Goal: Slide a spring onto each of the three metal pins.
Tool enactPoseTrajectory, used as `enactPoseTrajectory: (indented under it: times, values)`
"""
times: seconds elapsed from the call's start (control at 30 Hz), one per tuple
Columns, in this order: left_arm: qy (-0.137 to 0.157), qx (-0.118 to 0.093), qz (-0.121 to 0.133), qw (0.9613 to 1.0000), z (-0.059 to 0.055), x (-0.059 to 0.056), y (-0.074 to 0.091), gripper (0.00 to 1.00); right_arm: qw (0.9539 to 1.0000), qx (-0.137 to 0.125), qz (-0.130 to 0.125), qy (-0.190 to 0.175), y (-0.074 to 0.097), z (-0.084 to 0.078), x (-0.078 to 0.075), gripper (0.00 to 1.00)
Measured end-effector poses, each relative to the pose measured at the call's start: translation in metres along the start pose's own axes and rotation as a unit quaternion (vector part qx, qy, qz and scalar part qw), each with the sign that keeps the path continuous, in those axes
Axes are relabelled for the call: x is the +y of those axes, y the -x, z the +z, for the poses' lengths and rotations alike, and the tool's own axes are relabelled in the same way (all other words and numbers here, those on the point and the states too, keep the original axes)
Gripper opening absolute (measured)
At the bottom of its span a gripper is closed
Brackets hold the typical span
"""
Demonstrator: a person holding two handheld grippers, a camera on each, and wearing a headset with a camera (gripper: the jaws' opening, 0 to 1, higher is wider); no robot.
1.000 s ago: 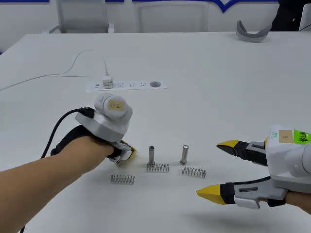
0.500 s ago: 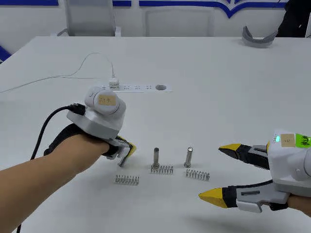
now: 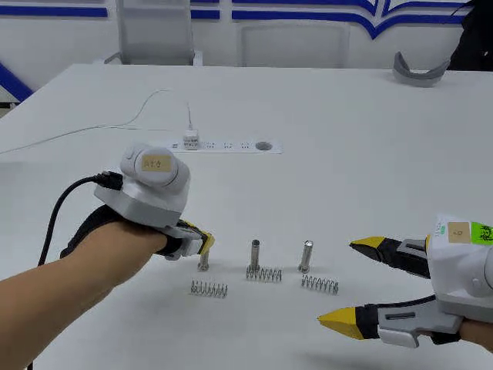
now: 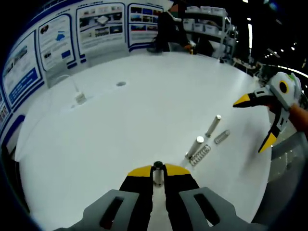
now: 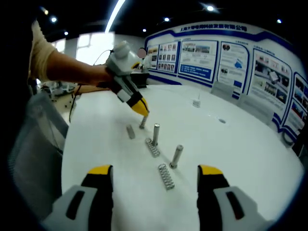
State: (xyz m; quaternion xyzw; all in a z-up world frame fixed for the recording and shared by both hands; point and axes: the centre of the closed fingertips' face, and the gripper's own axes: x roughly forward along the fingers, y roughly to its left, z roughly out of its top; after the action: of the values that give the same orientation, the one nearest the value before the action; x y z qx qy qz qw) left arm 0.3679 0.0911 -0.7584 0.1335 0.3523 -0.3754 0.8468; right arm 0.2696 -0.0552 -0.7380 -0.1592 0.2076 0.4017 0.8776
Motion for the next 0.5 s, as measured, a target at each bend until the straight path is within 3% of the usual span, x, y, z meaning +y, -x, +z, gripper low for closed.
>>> enactPoseTrajectory:
  times: [0.5]
  values:
    - [0.011,0.001,-0.002,0.9999,-0.0059,-0.005,0.0074,0.07,1.0,-0.001,0.006,0.003,-0.0016,0.0011,0.0027,0.73]
